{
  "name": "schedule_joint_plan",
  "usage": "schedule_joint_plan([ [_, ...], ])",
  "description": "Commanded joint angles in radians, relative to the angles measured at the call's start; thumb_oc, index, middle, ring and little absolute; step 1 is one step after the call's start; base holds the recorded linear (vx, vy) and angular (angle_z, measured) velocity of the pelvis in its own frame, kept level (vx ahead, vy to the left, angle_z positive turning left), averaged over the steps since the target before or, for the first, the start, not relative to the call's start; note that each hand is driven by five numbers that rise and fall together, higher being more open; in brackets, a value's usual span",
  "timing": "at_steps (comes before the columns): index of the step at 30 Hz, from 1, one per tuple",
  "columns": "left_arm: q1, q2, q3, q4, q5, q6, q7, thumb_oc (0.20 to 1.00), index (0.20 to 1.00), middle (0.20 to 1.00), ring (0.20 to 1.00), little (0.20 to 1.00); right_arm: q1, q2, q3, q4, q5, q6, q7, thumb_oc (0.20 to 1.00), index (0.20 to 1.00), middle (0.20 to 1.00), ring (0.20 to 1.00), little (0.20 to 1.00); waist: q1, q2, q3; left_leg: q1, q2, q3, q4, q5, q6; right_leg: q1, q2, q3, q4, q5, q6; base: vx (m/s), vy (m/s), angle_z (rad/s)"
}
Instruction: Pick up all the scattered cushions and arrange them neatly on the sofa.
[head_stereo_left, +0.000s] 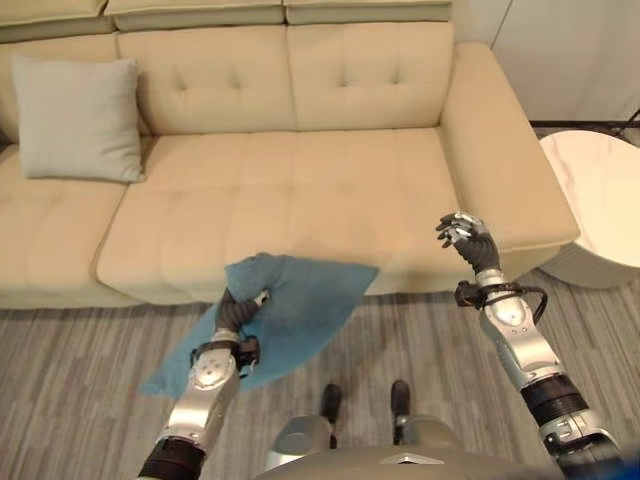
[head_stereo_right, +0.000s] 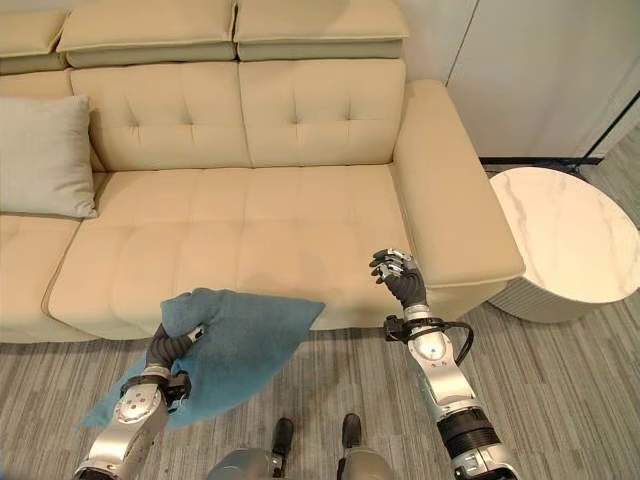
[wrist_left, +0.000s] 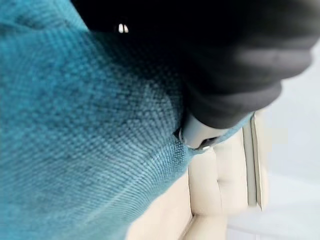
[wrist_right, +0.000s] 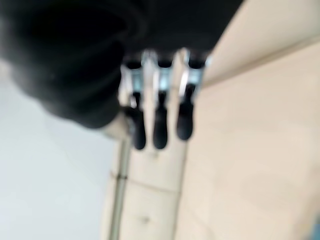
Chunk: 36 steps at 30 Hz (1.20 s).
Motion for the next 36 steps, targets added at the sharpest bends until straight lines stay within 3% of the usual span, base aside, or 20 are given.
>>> schedule_joint_plan([
  [1, -0.100, 0.020, 0.015, -0.128, 0.013, -0.132, -0.047, 0.200, 0.200, 0.200, 0.200, 0.200, 0.011, 0.027, -0.027, -0.017, -0.036, -0.039, 0.003, 0.200, 0.200, 0.200, 0.200, 0.200, -0.004, -0.037, -0.051, -0.034, -0.050, -0.087, 0.089, -0.096, -0.007, 0.050, -0.045, 0.007, 0.017, 0.089, 0.054, 0.05, 0.032, 0.01],
  [2, -0.111, 0.012, 0.008, -0.124, 0.008, -0.133, -0.049, 0.200, 0.200, 0.200, 0.200, 0.200, 0.022, 0.024, -0.031, -0.005, -0.055, -0.035, -0.004, 0.200, 0.200, 0.200, 0.200, 0.200, -0.012, -0.035, -0.059, -0.031, -0.049, -0.093, 0.078, -0.089, -0.012, 0.054, -0.032, 0.015, -0.006, 0.066, 0.049, 0.04, 0.005, 0.15],
  [3, -0.111, 0.010, 0.006, -0.124, 0.008, -0.134, -0.051, 0.200, 0.200, 0.200, 0.200, 0.200, 0.025, 0.023, -0.033, -0.002, -0.057, -0.031, -0.003, 0.536, 0.536, 0.536, 0.536, 0.536, -0.016, -0.035, -0.063, -0.026, -0.048, -0.096, 0.070, -0.086, -0.013, 0.057, -0.029, 0.017, -0.014, 0.065, 0.050, 0.10, -0.011, 0.16],
  [4, -0.115, 0.008, -0.001, -0.124, 0.007, -0.136, -0.060, 0.200, 0.200, 0.200, 0.200, 0.200, 0.026, 0.016, -0.033, 0.025, -0.074, -0.022, -0.011, 1.000, 1.000, 1.000, 1.000, 1.000, -0.021, -0.035, -0.078, -0.016, -0.045, -0.095, 0.050, -0.079, -0.019, 0.063, -0.019, 0.027, -0.046, 0.063, 0.053, 0.07, -0.016, 0.18],
  [16, -0.207, 0.007, -0.029, -0.182, -0.015, -0.142, -0.050, 0.200, 0.200, 0.200, 0.200, 0.200, 0.065, 0.019, -0.016, 0.175, -0.100, 0.028, -0.018, 1.000, 1.000, 1.000, 1.000, 1.000, -0.032, -0.050, -0.129, 0.036, -0.011, -0.048, -0.066, -0.052, -0.038, 0.158, -0.028, -0.001, -0.223, 0.037, 0.048, 0.01, -0.044, -0.05],
  [36, -0.292, -0.004, -0.053, -0.243, -0.025, -0.137, -0.038, 0.200, 0.200, 0.200, 0.200, 0.200, 0.153, 0.042, 0.011, 0.402, -0.154, 0.078, -0.019, 1.000, 1.000, 1.000, 1.000, 1.000, -0.074, -0.028, -0.146, 0.084, 0.001, -0.018, -0.108, -0.038, -0.065, 0.227, -0.018, -0.018, -0.296, 0.034, 0.042, 0.00, -0.028, -0.02],
])
